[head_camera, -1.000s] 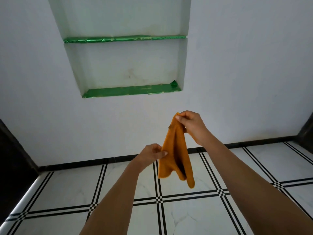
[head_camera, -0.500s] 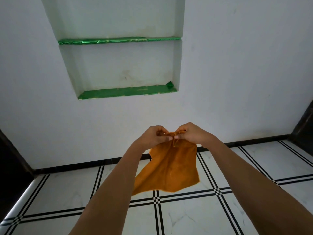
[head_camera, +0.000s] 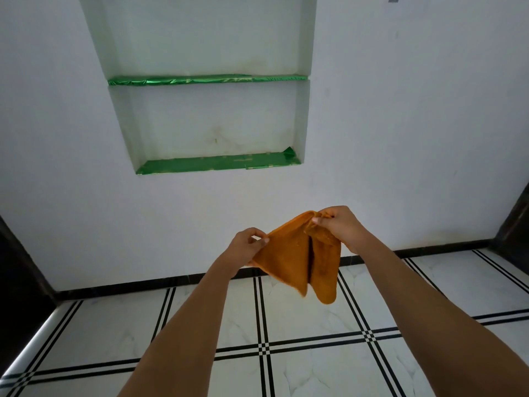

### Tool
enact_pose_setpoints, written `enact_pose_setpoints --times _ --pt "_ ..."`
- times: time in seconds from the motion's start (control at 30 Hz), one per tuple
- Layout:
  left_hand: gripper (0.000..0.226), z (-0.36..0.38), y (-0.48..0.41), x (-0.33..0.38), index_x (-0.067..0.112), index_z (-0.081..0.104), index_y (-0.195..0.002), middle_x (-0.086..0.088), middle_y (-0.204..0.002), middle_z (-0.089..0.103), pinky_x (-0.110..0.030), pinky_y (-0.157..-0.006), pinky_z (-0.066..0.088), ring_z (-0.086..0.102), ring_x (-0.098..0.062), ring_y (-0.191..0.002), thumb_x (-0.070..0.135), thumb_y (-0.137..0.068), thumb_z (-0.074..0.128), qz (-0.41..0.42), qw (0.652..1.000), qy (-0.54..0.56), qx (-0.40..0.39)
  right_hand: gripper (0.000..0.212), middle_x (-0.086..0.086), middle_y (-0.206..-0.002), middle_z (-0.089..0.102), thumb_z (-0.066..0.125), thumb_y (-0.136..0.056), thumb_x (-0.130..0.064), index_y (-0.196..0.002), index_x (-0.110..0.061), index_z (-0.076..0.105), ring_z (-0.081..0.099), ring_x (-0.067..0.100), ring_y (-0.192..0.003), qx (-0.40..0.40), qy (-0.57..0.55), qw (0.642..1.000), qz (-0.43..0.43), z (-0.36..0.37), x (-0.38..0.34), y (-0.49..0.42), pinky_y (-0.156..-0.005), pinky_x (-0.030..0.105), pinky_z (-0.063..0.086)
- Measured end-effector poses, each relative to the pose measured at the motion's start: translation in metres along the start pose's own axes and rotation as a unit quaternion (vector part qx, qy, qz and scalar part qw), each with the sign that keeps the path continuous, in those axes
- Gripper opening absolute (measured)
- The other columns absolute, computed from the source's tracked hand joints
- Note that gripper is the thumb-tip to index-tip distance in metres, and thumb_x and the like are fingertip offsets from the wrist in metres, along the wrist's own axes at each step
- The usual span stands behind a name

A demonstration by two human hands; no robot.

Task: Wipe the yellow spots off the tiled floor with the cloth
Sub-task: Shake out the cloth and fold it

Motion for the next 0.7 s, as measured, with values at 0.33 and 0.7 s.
enact_pose_setpoints --times 0.33,0.7 --pt "0.041 0.033 -0.005 0.023 0.014 0.053 -0.116 -0.013 -0.103 0.063 -0.03 -0.082 0.054 0.063 -0.023 -0.092 0.01 -0.079 0.071 -0.027 0.995 0.098 -0.019 0.015 0.022 -0.096 0.067 0.067 -0.081 0.001 -0.096 0.005 0.066 0.067 0.031 -0.087 0.017 -0.179 0.979 0.096 0.027 0.036 0.013 -0.081 0.039 0.056" --pt "0.018 0.038 0.007 0.024 0.011 0.059 -0.106 -0.011 -0.096 0.064 -0.03 -0.078 0.053 0.061 -0.02 -0.086 0.008 -0.088 0.06 0.023 0.993 0.112 -0.004 0.02 0.023 -0.092 0.065 0.059 -0.085 0.007 -0.105 0.003 0.059 0.068 0.03 -0.077 -0.042 -0.298 0.944 0.136 0.058 0.03 0.032 -0.064 0.035 0.058"
Point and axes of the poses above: each hand's wrist, its own y-axis away from the middle knuckle, its own z-axis out of the palm, x = y × z, the point moved 8 cm from there along -y, towards the middle knuckle
